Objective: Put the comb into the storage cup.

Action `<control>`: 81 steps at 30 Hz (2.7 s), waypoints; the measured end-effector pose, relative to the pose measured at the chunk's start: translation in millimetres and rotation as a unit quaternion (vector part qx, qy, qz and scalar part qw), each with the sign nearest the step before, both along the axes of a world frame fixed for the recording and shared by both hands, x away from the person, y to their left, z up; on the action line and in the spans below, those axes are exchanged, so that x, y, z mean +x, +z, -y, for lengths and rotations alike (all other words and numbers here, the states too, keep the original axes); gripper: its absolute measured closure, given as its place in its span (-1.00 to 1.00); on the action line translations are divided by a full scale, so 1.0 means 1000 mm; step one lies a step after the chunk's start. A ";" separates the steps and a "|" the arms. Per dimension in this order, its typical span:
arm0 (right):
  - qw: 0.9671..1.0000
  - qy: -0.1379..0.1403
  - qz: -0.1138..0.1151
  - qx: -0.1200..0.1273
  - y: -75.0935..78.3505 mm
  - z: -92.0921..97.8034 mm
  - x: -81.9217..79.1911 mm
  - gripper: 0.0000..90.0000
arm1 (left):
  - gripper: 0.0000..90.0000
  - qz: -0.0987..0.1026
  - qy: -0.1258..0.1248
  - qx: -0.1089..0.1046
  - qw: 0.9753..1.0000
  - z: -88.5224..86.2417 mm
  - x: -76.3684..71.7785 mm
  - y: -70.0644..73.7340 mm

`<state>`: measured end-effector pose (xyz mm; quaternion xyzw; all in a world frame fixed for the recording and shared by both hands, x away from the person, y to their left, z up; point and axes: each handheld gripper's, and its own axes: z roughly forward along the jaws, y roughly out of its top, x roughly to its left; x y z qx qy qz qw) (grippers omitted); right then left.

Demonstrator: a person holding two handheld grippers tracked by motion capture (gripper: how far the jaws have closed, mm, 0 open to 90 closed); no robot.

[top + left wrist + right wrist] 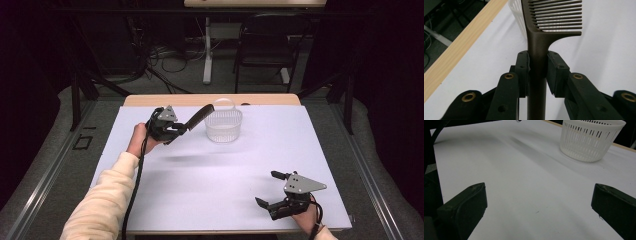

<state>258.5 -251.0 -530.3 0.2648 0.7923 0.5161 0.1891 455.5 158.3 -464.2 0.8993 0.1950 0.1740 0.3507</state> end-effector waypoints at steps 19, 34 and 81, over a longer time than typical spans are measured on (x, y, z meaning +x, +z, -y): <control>1.000 0.001 -0.001 -0.001 -0.001 -0.001 0.000 -1.00 | 0.61 0.010 0.053 -0.033 0.998 0.003 0.006 0.014; 1.000 0.002 -0.004 0.000 -0.001 0.000 0.000 -1.00 | 0.61 0.022 0.067 -0.064 0.995 0.011 0.012 0.024; 1.000 -0.001 -0.004 -0.001 -0.001 0.001 0.001 -1.00 | 0.61 0.039 0.113 -0.098 0.988 0.025 0.023 0.027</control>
